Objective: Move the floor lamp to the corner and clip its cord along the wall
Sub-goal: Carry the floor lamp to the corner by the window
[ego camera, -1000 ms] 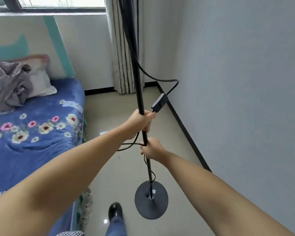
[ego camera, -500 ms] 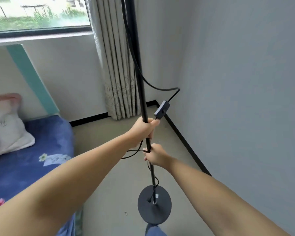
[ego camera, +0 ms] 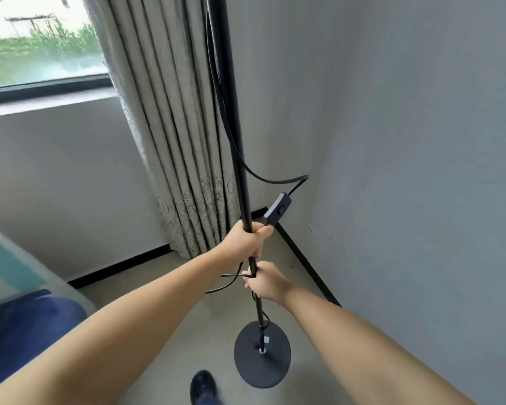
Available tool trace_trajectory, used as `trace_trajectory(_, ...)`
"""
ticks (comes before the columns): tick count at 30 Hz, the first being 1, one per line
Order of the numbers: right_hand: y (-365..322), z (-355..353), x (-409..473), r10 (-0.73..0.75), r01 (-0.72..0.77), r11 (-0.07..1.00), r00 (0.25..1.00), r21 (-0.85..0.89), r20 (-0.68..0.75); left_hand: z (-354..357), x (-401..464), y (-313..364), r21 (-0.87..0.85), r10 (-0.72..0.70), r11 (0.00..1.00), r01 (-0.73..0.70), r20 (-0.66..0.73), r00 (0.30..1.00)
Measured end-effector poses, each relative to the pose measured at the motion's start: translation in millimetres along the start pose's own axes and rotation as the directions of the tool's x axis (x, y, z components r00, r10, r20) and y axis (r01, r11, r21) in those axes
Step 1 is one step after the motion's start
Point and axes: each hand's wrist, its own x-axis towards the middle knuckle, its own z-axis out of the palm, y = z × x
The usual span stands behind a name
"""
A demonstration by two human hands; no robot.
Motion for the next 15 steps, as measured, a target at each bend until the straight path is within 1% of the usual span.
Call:
trace_trajectory(4,-18,-21,95,0.014,-0.016,0.999,0.999,-0.050,-0.052,-30,96,-12,-0.011,0.009,1.000,-0.009,0.030,0.999)
trace_trajectory(8,-31,-46,176,0.088,-0.093,0.994,0.991,-0.052,-0.096,-54,183,-19,0.022,0.024,0.999,-0.026,0.085,0.996)
trace_trajectory(11,-37,-70,230,0.144,-0.146,0.989,0.983,-0.011,-0.111,-62,245,-19,0.048,0.011,0.999,-0.018,0.139,0.990)
trace_trajectory(15,-33,-108,308,0.185,-0.181,0.983,0.975,0.043,-0.124,-60,333,-19,0.079,-0.025,0.997,0.012,0.171,0.985)
